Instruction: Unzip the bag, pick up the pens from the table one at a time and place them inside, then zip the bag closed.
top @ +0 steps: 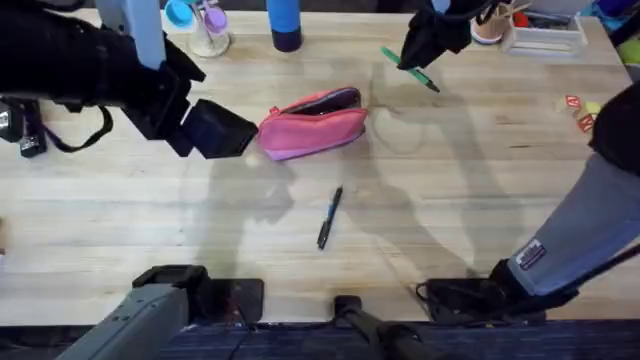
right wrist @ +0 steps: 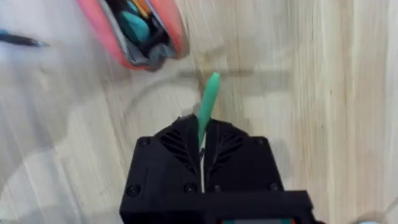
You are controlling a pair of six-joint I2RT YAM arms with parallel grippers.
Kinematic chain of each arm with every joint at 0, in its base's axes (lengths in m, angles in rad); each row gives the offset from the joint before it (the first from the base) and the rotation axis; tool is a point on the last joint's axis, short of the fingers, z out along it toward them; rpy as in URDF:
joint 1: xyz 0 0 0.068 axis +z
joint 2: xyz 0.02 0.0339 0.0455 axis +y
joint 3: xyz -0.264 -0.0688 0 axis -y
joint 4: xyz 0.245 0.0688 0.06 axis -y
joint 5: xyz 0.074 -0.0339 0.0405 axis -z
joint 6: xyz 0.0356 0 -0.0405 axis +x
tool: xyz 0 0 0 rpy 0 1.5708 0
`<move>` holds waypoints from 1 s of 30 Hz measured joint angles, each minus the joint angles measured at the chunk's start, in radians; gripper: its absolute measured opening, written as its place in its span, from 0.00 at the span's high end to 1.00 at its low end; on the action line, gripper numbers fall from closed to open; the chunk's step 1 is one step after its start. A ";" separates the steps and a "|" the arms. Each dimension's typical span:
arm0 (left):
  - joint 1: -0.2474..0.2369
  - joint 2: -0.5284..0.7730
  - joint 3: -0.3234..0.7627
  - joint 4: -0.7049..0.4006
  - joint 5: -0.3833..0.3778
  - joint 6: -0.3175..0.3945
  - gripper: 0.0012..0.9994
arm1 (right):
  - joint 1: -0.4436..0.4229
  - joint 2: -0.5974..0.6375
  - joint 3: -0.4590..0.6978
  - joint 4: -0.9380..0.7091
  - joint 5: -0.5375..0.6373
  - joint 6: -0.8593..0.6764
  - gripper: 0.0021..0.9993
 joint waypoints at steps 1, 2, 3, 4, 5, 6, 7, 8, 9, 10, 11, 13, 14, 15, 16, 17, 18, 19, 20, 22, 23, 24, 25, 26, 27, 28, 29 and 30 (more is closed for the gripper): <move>0.000 0.000 0.000 0.000 0.000 0.000 0.01 | 0.007 -0.006 0.000 -0.001 -0.017 -0.009 0.97; 0.000 0.000 0.000 0.000 0.000 0.000 0.01 | 0.012 -0.009 0.000 -0.002 -0.027 -0.015 0.97; 0.000 0.000 0.000 0.001 0.000 0.000 0.01 | 0.020 -0.012 0.000 -0.002 -0.039 -0.026 0.97; 0.000 0.000 0.000 0.001 0.000 0.000 0.01 | 0.029 -0.014 0.000 -0.002 -0.051 -0.037 0.97; 0.000 0.000 0.000 0.001 0.000 0.000 0.01 | 0.039 -0.014 0.000 -0.002 -0.064 -0.050 0.97; 0.000 0.000 0.000 0.001 0.000 0.000 0.01 | 0.050 -0.015 0.000 -0.002 -0.073 -0.061 0.97; 0.000 0.000 0.000 0.001 0.000 0.000 0.01 | 0.064 -0.015 0.000 -0.002 -0.084 -0.072 0.97; 0.000 0.000 0.000 0.001 0.000 0.000 0.01 | 0.078 -0.015 0.000 -0.002 -0.094 -0.080 0.97; 0.000 0.000 0.000 0.001 0.000 0.000 0.01 | 0.091 -0.016 0.000 -0.002 -0.100 -0.087 0.97; 0.000 0.000 0.000 0.001 0.000 0.000 0.01 | 0.107 -0.015 0.000 -0.002 -0.106 -0.093 0.97; 0.000 0.000 0.000 0.001 0.000 0.000 0.01 | 0.121 -0.015 0.000 -0.002 -0.111 -0.101 0.97; 0.000 0.000 0.000 0.001 0.000 0.000 0.01 | 0.181 -0.015 0.000 -0.003 -0.122 -0.141 0.97; 0.000 0.000 0.000 0.001 0.000 0.000 0.01 | 0.194 -0.015 0.000 -0.003 -0.122 -0.150 0.97; 0.000 0.000 0.000 0.002 0.000 0.000 0.01 | 0.207 -0.015 0.000 -0.003 -0.122 -0.157 0.97; 0.000 0.000 0.000 0.002 0.000 0.000 0.01 | 0.216 -0.015 0.000 -0.003 -0.122 -0.165 0.97; 0.000 0.000 0.000 0.002 0.000 0.000 0.01 | 0.226 -0.015 0.000 -0.003 -0.122 -0.173 0.97; 0.000 0.000 0.000 0.002 0.000 0.000 0.01 | 0.233 -0.015 0.000 -0.003 -0.122 -0.179 0.97; 0.000 0.000 0.000 0.002 0.000 0.000 0.01 | 0.241 -0.015 0.000 -0.003 -0.122 -0.185 0.97; 0.000 0.000 0.000 0.002 0.000 0.000 0.01 | 0.248 -0.015 0.000 -0.003 -0.121 -0.188 0.97; 0.000 0.000 0.000 0.003 0.000 0.000 0.01 | 0.261 -0.015 0.000 -0.003 -0.121 -0.193 0.97; 0.000 0.000 0.000 0.003 0.000 0.000 0.01 | 0.266 -0.015 0.000 -0.003 -0.121 -0.194 0.97; 0.000 0.000 0.000 0.003 0.000 0.000 0.01 | 0.270 -0.015 0.000 -0.003 -0.121 -0.196 0.97; 0.000 0.000 0.000 0.003 0.000 0.000 0.01 | 0.274 -0.015 0.000 -0.003 -0.121 -0.197 0.97; 0.000 0.000 0.000 0.003 0.000 0.000 0.01 | 0.278 -0.015 0.000 -0.002 -0.121 -0.198 0.97; 0.000 0.000 0.000 0.003 0.000 0.000 0.01 | 0.281 -0.015 0.000 -0.001 -0.121 -0.200 0.97; 0.000 0.000 0.000 0.003 0.000 0.000 0.01 | 0.284 -0.015 0.000 0.000 -0.122 -0.205 0.97; 0.000 0.000 0.000 0.003 0.000 0.000 0.01 | 0.286 -0.015 0.000 0.000 -0.121 -0.209 0.97; 0.000 0.000 0.000 0.003 0.000 0.000 0.01 | 0.288 -0.015 0.000 0.000 -0.121 -0.215 0.97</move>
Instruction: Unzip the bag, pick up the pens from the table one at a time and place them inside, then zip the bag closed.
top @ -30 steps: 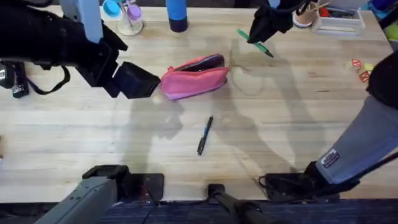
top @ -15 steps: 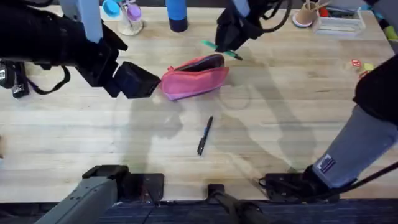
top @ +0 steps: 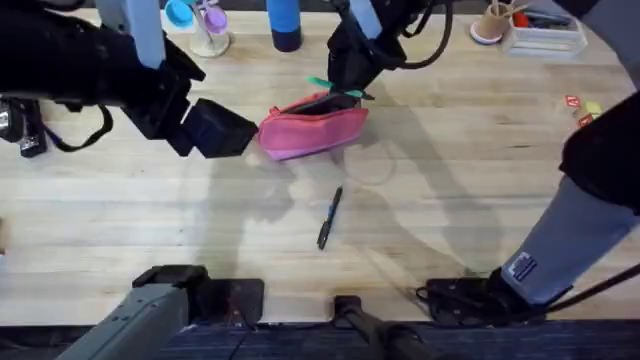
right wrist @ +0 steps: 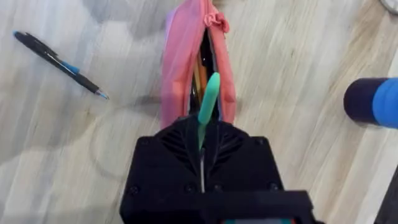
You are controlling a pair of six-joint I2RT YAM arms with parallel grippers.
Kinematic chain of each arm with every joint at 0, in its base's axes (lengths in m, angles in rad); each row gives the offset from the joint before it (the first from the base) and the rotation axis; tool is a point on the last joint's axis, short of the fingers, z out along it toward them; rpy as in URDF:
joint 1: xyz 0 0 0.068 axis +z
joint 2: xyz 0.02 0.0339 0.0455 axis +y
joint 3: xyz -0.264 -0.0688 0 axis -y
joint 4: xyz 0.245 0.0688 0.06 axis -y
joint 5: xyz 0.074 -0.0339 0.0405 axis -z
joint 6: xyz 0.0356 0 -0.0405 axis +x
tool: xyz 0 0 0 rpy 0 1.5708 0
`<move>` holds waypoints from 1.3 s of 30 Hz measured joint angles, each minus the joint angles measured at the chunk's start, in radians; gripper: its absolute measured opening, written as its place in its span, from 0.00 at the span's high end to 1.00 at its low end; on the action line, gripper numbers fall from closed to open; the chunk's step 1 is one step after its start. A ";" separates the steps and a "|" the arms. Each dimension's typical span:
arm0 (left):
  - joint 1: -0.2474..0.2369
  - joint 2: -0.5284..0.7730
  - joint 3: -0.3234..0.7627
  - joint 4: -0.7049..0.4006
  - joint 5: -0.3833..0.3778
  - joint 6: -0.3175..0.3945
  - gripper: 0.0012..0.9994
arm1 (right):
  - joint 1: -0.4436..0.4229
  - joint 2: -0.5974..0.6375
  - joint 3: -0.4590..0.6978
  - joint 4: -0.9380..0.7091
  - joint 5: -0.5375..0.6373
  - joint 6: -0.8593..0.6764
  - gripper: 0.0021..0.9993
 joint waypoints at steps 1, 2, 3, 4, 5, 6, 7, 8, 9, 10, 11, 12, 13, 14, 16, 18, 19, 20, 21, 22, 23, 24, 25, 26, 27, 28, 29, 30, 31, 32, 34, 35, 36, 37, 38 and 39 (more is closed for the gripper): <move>0.000 0.000 0.000 0.000 0.000 0.000 0.01 | 0.002 0.000 0.000 0.000 0.000 -0.002 0.97; 0.000 0.000 0.000 0.000 0.000 0.000 0.01 | 0.008 0.023 0.000 0.026 0.000 -0.022 0.97; 0.000 0.000 0.000 0.000 0.000 0.000 0.01 | 0.010 0.031 0.000 0.028 0.000 -0.031 0.97; 0.000 0.000 0.000 0.000 0.000 0.000 0.01 | 0.011 0.040 0.000 0.029 0.000 -0.040 0.97; 0.000 0.000 0.000 0.000 0.000 0.000 0.01 | 0.014 0.050 0.000 0.030 0.000 -0.049 0.97; 0.000 0.000 0.000 0.000 0.000 0.000 0.01 | 0.016 0.057 0.000 0.033 0.000 -0.054 0.97; 0.000 0.000 0.000 0.000 0.000 0.000 0.01 | 0.019 0.067 0.000 0.034 0.000 -0.058 0.97; 0.000 0.000 0.000 0.000 0.000 0.000 0.01 | 0.022 0.076 0.000 0.034 0.000 -0.061 0.97; 0.000 0.000 0.000 0.000 0.000 0.000 0.01 | 0.026 0.083 0.000 0.036 0.000 -0.065 0.97; 0.000 0.000 0.000 0.000 0.000 0.000 0.01 | 0.029 0.089 0.000 0.037 0.000 -0.068 0.97; 0.000 0.000 0.000 0.000 0.000 0.000 0.01 | 0.032 0.095 0.000 0.037 0.000 -0.070 0.97; 0.000 0.000 0.000 0.000 0.000 0.000 0.01 | 0.034 0.098 0.000 0.042 0.000 -0.072 0.97; 0.000 0.000 0.000 0.000 0.000 0.000 0.01 | 0.037 0.101 0.000 0.046 0.000 -0.073 0.97; 0.000 0.000 0.000 0.000 0.000 0.000 0.01 | 0.039 0.104 0.000 0.049 0.000 -0.075 0.97; 0.000 0.000 0.000 0.000 0.000 0.000 0.01 | 0.042 0.110 0.000 0.053 0.000 -0.075 0.97; 0.000 0.000 0.000 0.000 0.000 0.000 0.01 | 0.044 0.120 0.000 0.054 0.000 -0.076 0.97; 0.000 0.000 0.000 0.000 0.000 0.000 0.01 | 0.045 0.127 0.000 0.055 0.000 -0.076 0.97; 0.000 0.000 0.000 0.000 0.000 0.000 0.01 | 0.046 0.135 0.000 0.056 0.000 -0.076 0.97; 0.000 0.000 0.000 0.000 0.000 0.000 0.01 | 0.048 0.146 0.000 0.059 0.000 -0.076 0.97; 0.000 0.000 0.000 0.000 0.000 0.000 0.01 | 0.048 0.156 0.000 0.062 0.000 -0.076 0.97; 0.000 0.000 0.000 0.000 0.000 0.000 0.00 | 0.050 0.168 0.000 0.066 0.000 -0.076 0.97; 0.000 0.000 0.000 0.000 0.000 0.000 0.01 | 0.051 0.179 0.000 0.073 0.000 -0.075 0.97; 0.000 0.000 0.000 0.000 0.000 0.000 0.01 | 0.052 0.188 0.000 0.080 0.000 -0.076 0.97; 0.000 0.000 0.000 0.000 0.000 0.000 0.01 | 0.054 0.198 0.000 0.086 -0.001 -0.076 0.97; 0.000 0.000 0.000 0.000 0.000 0.000 0.01 | 0.056 0.207 0.000 0.092 -0.001 -0.075 0.97; 0.000 0.000 0.000 0.000 0.000 0.000 0.01 | 0.057 0.213 0.000 0.094 -0.001 -0.076 0.97; 0.000 0.000 0.000 0.000 0.000 0.000 0.01 | 0.059 0.219 0.000 0.096 -0.001 -0.076 0.97; 0.000 0.000 0.000 0.000 0.000 0.000 0.01 | 0.061 0.224 0.000 0.098 0.000 -0.076 0.97; 0.000 0.000 0.000 0.000 0.000 0.000 0.01 | 0.064 0.227 0.000 0.100 0.000 -0.076 0.97; 0.000 0.000 0.000 0.000 0.000 0.000 0.01 | 0.067 0.229 0.000 0.101 0.000 -0.076 0.97; 0.000 0.000 0.000 0.000 0.000 0.000 0.01 | 0.074 0.230 0.000 0.107 0.000 -0.075 0.97; 0.000 0.000 0.000 0.000 0.000 0.000 0.01 | 0.078 0.230 0.000 0.111 0.000 -0.075 0.97; 0.000 0.000 0.000 0.000 0.000 0.000 0.01 | 0.081 0.230 0.000 0.113 0.001 -0.076 0.97; 0.000 0.000 0.000 0.000 0.000 0.000 0.01 | 0.083 0.230 0.000 0.115 0.001 -0.075 0.97; 0.000 0.000 0.000 0.000 0.000 0.000 0.01 | 0.085 0.230 0.000 0.116 0.001 -0.076 0.97; 0.000 0.000 0.000 0.000 0.000 0.000 0.01 | 0.087 0.230 0.000 0.116 0.001 -0.076 0.97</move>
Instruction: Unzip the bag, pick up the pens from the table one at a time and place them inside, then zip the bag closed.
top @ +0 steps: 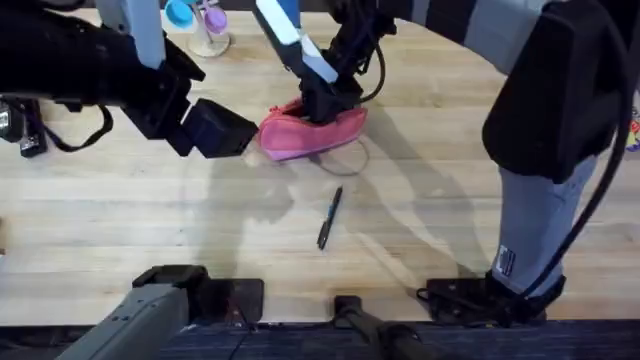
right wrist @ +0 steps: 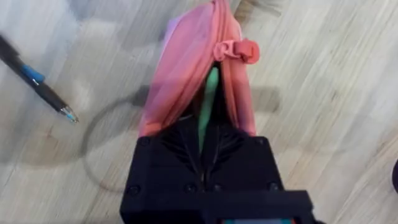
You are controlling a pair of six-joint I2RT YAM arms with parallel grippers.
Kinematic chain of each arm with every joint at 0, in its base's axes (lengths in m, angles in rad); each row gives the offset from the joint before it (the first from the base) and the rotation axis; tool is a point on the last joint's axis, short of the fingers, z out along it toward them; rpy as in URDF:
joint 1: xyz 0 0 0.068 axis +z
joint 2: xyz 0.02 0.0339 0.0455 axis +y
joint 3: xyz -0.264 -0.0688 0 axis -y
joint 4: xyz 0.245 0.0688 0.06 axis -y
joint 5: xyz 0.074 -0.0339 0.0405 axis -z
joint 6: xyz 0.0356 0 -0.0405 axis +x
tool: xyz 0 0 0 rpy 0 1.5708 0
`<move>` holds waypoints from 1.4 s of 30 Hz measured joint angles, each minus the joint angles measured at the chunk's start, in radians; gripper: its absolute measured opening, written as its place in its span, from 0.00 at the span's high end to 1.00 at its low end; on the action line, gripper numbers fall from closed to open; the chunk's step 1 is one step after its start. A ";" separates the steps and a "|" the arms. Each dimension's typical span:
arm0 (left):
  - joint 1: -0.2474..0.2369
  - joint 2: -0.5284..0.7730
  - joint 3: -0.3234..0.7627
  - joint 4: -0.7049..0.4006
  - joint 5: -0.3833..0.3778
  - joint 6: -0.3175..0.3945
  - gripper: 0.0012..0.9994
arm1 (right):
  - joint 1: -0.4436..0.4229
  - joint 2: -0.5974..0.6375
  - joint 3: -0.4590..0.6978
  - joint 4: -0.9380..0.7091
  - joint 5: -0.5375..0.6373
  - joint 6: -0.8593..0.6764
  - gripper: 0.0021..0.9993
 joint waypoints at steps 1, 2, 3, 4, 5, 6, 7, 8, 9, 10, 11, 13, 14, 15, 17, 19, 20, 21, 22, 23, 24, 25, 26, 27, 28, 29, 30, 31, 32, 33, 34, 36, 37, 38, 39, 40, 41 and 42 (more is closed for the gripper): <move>0.000 0.000 0.000 0.000 0.000 0.000 0.01 | 0.000 0.000 0.000 0.001 0.000 0.000 0.97; 0.000 0.000 0.000 0.000 0.000 0.000 0.01 | 0.000 0.000 0.000 0.001 0.000 0.000 0.97; 0.000 0.000 0.000 0.000 0.000 0.000 0.01 | 0.000 0.000 0.000 0.001 0.000 0.000 0.94; 0.000 0.000 0.000 0.000 0.000 0.000 0.01 | 0.000 0.000 0.000 0.001 0.000 0.000 0.91; 0.000 0.000 0.000 0.000 0.000 0.000 0.01 | 0.000 0.000 0.000 0.001 0.000 0.001 0.84; 0.000 0.000 0.000 0.000 0.000 0.000 0.01 | 0.000 0.000 0.000 0.001 0.000 0.001 0.73; 0.000 0.000 0.000 0.000 0.000 0.000 0.01 | 0.000 0.000 0.000 0.002 0.000 0.000 0.58; 0.000 0.000 0.000 0.000 0.000 0.000 0.01 | 0.000 0.000 0.000 0.001 0.001 0.000 0.44; 0.000 0.000 0.000 0.000 0.000 0.000 0.01 | 0.000 0.000 0.000 0.000 0.002 0.001 0.30; 0.000 0.000 0.000 0.000 0.000 0.000 0.01 | 0.000 0.000 0.000 -0.001 0.004 0.001 0.16; 0.000 0.000 0.000 0.000 0.000 0.000 0.01 | 0.000 0.001 0.000 -0.003 0.004 0.000 0.04; 0.000 0.000 0.000 0.000 0.000 0.000 0.01 | 0.001 0.003 0.000 -0.003 0.004 0.001 0.01; 0.000 0.000 0.000 0.000 0.000 0.000 0.01 | 0.002 0.003 0.000 -0.003 0.004 0.001 0.00; 0.000 0.000 0.000 0.000 0.000 0.000 0.01 | 0.002 0.003 0.000 -0.004 0.004 0.001 0.00; 0.000 0.000 0.000 0.000 0.000 0.000 0.01 | 0.001 0.003 0.000 -0.004 0.004 0.001 0.00; 0.000 0.000 0.000 0.000 0.000 0.000 0.01 | 0.001 0.003 0.000 -0.005 0.004 0.001 0.00; 0.000 0.000 0.000 0.000 0.000 0.000 0.01 | 0.001 0.003 0.000 -0.006 0.004 0.001 0.00; 0.000 0.000 0.000 0.000 0.000 0.000 0.01 | 0.001 0.003 0.000 -0.007 0.004 0.001 0.00; 0.000 0.000 0.000 0.000 0.000 0.000 0.01 | 0.001 0.003 0.000 -0.009 0.004 0.001 0.00; 0.000 0.000 0.000 0.000 0.000 0.000 0.01 | 0.001 0.003 0.000 -0.011 0.003 0.001 0.00; 0.000 0.000 0.000 0.000 0.000 0.000 0.01 | 0.001 0.003 0.000 -0.013 0.003 0.001 0.00; 0.000 0.000 0.000 0.000 0.000 0.000 0.01 | 0.001 0.003 0.000 -0.015 0.003 0.001 0.00; 0.000 0.000 0.000 0.000 0.000 0.000 0.01 | 0.001 0.003 0.000 -0.017 0.003 0.001 0.00; 0.000 0.000 0.000 0.000 0.000 0.000 0.01 | 0.000 0.002 0.000 -0.021 0.003 0.001 0.00; 0.000 0.000 0.000 0.000 0.000 0.000 0.01 | -0.001 0.000 0.000 -0.026 0.003 0.000 0.00; 0.000 0.000 0.000 0.000 0.000 0.000 0.01 | -0.003 -0.004 0.000 -0.032 0.003 0.000 0.00; 0.000 0.000 0.000 0.000 0.000 0.000 0.01 | -0.006 -0.011 0.000 -0.042 0.002 0.000 0.00; 0.000 0.000 0.000 0.000 0.000 0.000 0.01 | -0.008 -0.022 -0.001 -0.060 0.001 0.000 0.00; 0.000 0.000 0.000 0.000 0.000 0.000 0.01 | -0.010 -0.035 -0.002 -0.068 0.001 0.000 0.00; 0.000 0.000 0.000 0.000 0.000 0.000 0.01 | -0.014 -0.053 -0.002 -0.076 0.001 0.000 0.00; 0.000 0.000 0.000 0.000 0.000 0.000 0.01 | -0.020 -0.074 -0.002 -0.087 0.000 0.000 0.00; 0.000 0.000 0.000 0.000 0.000 0.000 0.01 | -0.031 -0.117 -0.002 -0.113 -0.001 0.000 0.00; 0.000 0.000 0.000 0.000 0.000 0.000 0.01 | -0.035 -0.139 -0.002 -0.122 -0.001 0.000 0.00; 0.000 0.000 0.000 0.000 0.000 0.000 0.01 | -0.040 -0.157 -0.002 -0.130 -0.001 0.000 0.00; 0.000 0.000 0.000 0.000 0.000 0.000 0.01 | -0.045 -0.176 -0.002 -0.139 -0.001 0.000 0.00; 0.000 0.000 0.000 0.000 0.000 0.000 0.01 | -0.048 -0.189 -0.002 -0.146 -0.001 0.000 0.00; 0.000 0.000 0.000 0.000 0.000 0.000 0.01 | -0.051 -0.203 -0.002 -0.153 -0.001 0.000 0.00; 0.000 0.000 0.000 0.000 0.000 0.000 0.01 | -0.052 -0.212 -0.002 -0.159 -0.001 0.000 0.00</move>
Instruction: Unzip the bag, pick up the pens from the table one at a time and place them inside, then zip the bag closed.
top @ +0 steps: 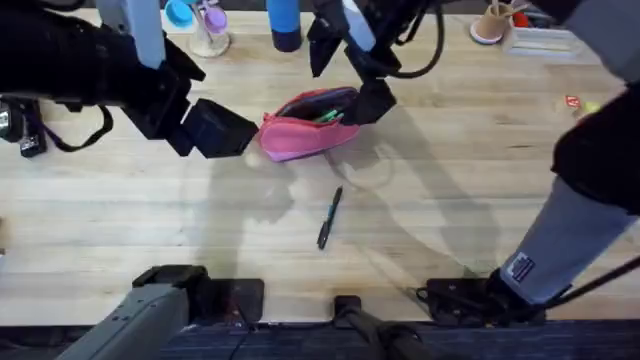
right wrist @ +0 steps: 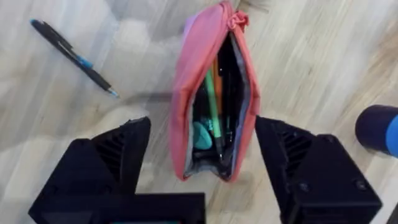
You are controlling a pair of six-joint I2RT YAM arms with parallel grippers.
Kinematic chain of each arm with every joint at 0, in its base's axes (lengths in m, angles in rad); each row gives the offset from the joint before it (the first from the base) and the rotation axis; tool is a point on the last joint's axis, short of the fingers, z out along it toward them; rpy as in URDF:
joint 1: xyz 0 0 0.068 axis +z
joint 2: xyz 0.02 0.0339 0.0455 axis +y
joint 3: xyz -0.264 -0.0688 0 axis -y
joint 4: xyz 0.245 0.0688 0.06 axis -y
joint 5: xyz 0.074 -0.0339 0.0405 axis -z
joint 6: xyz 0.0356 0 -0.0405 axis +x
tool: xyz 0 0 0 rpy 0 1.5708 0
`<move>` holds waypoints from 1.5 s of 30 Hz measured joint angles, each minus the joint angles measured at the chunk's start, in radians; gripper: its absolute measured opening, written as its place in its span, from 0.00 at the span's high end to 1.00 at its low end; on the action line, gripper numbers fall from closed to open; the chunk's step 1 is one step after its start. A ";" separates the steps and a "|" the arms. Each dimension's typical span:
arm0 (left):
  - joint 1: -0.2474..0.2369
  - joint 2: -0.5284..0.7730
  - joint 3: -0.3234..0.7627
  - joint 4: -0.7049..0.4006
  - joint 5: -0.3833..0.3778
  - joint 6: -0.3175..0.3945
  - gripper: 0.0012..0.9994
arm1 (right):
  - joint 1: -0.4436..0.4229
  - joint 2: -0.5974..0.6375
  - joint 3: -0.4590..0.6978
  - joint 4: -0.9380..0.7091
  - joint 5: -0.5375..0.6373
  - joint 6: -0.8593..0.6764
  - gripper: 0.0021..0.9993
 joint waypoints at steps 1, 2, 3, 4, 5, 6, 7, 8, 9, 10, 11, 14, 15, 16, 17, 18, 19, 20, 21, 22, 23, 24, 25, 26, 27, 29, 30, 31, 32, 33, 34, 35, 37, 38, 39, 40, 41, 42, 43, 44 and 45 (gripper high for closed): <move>0.000 0.000 0.000 0.000 0.000 0.000 0.01 | 0.000 -0.008 0.000 -0.006 0.000 0.000 0.00; 0.000 0.000 0.000 0.000 0.000 0.000 0.01 | 0.000 -0.015 0.000 -0.010 0.000 0.000 0.00; 0.000 0.000 0.000 0.000 0.000 0.000 0.01 | 0.000 -0.020 0.000 -0.011 0.000 0.000 0.00; 0.000 0.000 0.000 -0.001 0.000 0.000 0.01 | 0.000 -0.024 0.000 -0.012 0.000 -0.001 0.00; 0.000 0.000 0.000 -0.001 0.000 0.000 0.01 | 0.000 -0.028 0.000 -0.012 0.000 -0.002 0.00; 0.000 0.000 0.000 -0.001 0.000 0.000 0.01 | -0.001 -0.032 0.000 -0.012 0.000 -0.003 0.00; 0.000 0.000 0.000 -0.001 0.000 0.000 0.01 | -0.003 -0.037 0.000 -0.013 0.000 -0.003 0.00; 0.000 0.000 0.000 -0.001 0.000 0.000 0.01 | -0.006 -0.041 0.000 -0.014 0.000 -0.003 0.00; 0.000 0.000 0.000 -0.001 0.000 0.000 0.01 | -0.010 -0.047 0.000 -0.018 0.000 -0.003 0.00; 0.000 0.000 0.000 -0.001 0.000 0.000 0.01 | -0.014 -0.051 0.000 -0.026 0.000 -0.003 0.00; 0.000 0.000 0.000 -0.001 0.000 0.000 0.01 | -0.019 -0.056 0.000 -0.040 0.000 -0.003 0.00; 0.000 0.000 0.000 -0.001 0.000 0.000 0.01 | -0.028 -0.060 0.000 -0.083 -0.004 -0.003 0.00; 0.000 0.000 0.000 -0.001 0.000 0.000 0.01 | -0.028 -0.060 0.000 -0.095 -0.008 -0.002 0.00; 0.000 0.000 0.000 -0.001 0.000 0.000 0.01 | -0.028 -0.060 0.000 -0.109 -0.017 0.002 0.00; 0.000 0.000 0.000 -0.001 -0.001 0.000 0.01 | -0.027 -0.060 0.000 -0.119 -0.028 0.008 0.00; 0.000 0.000 0.000 -0.001 -0.002 0.000 0.01 | -0.026 -0.060 0.000 -0.130 -0.037 0.022 0.00; 0.000 0.000 0.000 -0.001 -0.005 0.000 0.01 | -0.024 -0.060 0.000 -0.145 -0.045 0.043 0.00; 0.000 0.000 0.000 -0.001 -0.008 0.000 0.01 | -0.022 -0.060 0.000 -0.155 -0.052 0.065 0.00; 0.000 0.000 0.000 -0.001 -0.009 0.000 0.01 | -0.020 -0.060 0.000 -0.163 -0.057 0.096 0.00; 0.000 0.000 0.000 -0.001 -0.012 0.000 0.01 | -0.018 -0.060 0.000 -0.167 -0.061 0.130 0.00; 0.000 0.000 0.000 -0.001 -0.014 0.000 0.01 | -0.017 -0.060 0.000 -0.169 -0.064 0.179 0.00; 0.000 0.000 0.000 -0.001 -0.017 0.000 0.01 | -0.015 -0.060 0.000 -0.170 -0.068 0.243 0.00; 0.000 0.000 0.000 -0.001 -0.018 0.000 0.01 | -0.015 -0.060 0.000 -0.170 -0.071 0.297 0.00; 0.000 0.000 0.000 -0.001 -0.019 0.000 0.01 | -0.014 -0.060 0.000 -0.170 -0.075 0.369 0.00; 0.000 0.000 0.000 -0.001 -0.020 0.000 0.01 | -0.013 -0.060 0.000 -0.169 -0.076 0.440 0.00; 0.000 0.000 0.000 -0.001 -0.022 0.000 0.01 | -0.013 -0.060 0.000 -0.170 -0.076 0.578 0.00; 0.000 0.000 0.000 -0.001 -0.023 0.000 0.01 | -0.013 -0.060 0.000 -0.170 -0.078 0.655 0.00; 0.000 0.000 0.000 -0.001 -0.023 0.000 0.01 | -0.013 -0.060 0.000 -0.170 -0.079 0.719 0.00; 0.000 0.000 0.000 -0.001 -0.023 0.000 0.01 | -0.013 -0.060 0.000 -0.170 -0.080 0.788 0.00; 0.000 0.000 0.000 -0.001 -0.023 0.000 0.01 | -0.013 -0.060 0.000 -0.171 -0.082 0.857 0.00; 0.000 0.000 0.000 -0.001 -0.023 0.000 0.01 | -0.013 -0.060 0.000 -0.171 -0.082 0.916 0.00; 0.000 0.000 0.000 -0.001 -0.023 0.000 0.01 | -0.013 -0.060 0.000 -0.171 -0.082 0.979 0.00; 0.000 0.000 0.000 -0.001 -0.023 0.000 0.01 | -0.013 -0.060 0.000 -0.172 -0.082 1.088 0.00; 0.000 0.000 0.000 -0.001 -0.023 0.000 0.01 | -0.013 -0.060 0.000 -0.172 -0.082 1.133 0.00; 0.000 0.000 0.000 -0.001 -0.023 0.000 0.01 | -0.013 -0.060 0.000 -0.172 -0.083 1.173 0.00; 0.000 0.000 0.000 -0.001 -0.023 0.000 0.01 | -0.013 -0.060 0.000 -0.170 -0.083 1.207 0.00; 0.000 0.000 0.000 -0.001 -0.023 0.000 0.01 | -0.013 -0.060 0.000 -0.164 -0.083 1.243 0.00; 0.000 0.000 0.000 -0.001 -0.023 0.000 0.01 | -0.013 -0.060 0.000 -0.158 -0.084 1.273 0.00; 0.000 0.000 0.000 -0.001 -0.023 0.000 0.01 | -0.013 -0.060 0.000 -0.154 -0.085 1.309 0.00; 0.000 0.000 0.000 -0.001 -0.023 0.000 0.01 | -0.013 -0.060 0.000 -0.149 -0.087 1.341 0.00; 0.000 0.000 0.000 -0.001 -0.023 0.000 0.01 | -0.013 -0.060 0.000 -0.142 -0.089 1.367 0.00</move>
